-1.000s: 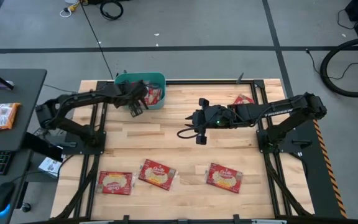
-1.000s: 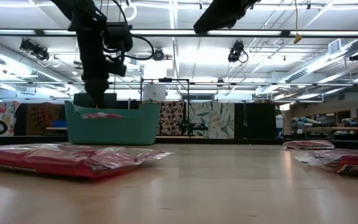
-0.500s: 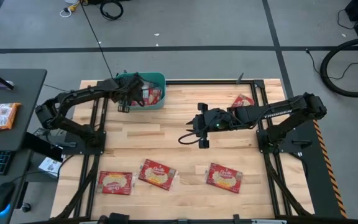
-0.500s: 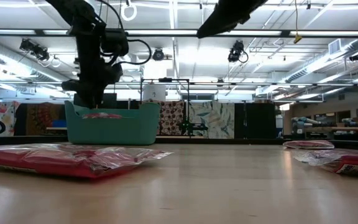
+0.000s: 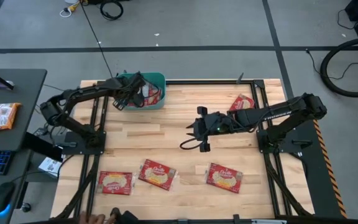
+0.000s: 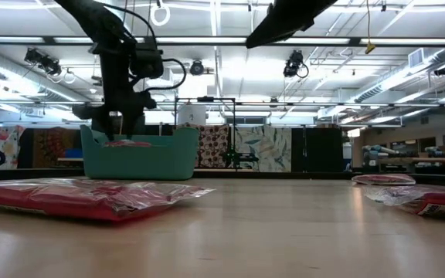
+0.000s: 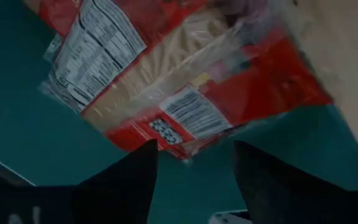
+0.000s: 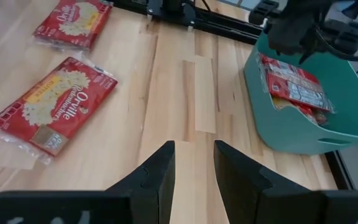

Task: Sort popcorn bags into baskets
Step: Put the popcorn bag into the bin

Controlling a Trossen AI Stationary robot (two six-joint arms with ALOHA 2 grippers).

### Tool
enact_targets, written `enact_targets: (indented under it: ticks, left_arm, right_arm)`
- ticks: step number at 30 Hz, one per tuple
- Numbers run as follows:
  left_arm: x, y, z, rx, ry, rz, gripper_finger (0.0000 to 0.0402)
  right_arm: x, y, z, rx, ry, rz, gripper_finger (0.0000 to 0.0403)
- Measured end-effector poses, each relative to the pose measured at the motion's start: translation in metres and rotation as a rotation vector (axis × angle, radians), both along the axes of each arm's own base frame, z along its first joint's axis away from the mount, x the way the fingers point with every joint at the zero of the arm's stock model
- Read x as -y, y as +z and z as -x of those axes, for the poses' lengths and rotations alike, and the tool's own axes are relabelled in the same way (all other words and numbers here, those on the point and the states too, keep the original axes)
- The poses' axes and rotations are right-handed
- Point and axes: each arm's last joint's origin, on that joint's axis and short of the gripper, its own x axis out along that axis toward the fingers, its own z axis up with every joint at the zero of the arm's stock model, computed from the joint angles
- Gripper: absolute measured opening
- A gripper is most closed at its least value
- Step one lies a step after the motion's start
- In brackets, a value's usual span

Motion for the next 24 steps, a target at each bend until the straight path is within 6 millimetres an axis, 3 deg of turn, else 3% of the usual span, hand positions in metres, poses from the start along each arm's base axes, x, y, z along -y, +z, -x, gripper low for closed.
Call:
enact_targets:
  ticks: [12, 24]
  left_arm:
    - [-0.004, -0.031, -0.003, -0.093, -0.139, 0.001, 0.0213]
    - [0.001, -0.013, -0.01, 0.1, -0.043, -0.092, 0.0192]
  right_arm:
    - [-0.002, 0.0, 0.0, 0.004, 0.009, -0.002, 0.0116]
    - [-0.003, 0.001, 0.0, 0.014, 0.004, -0.011, 0.0116]
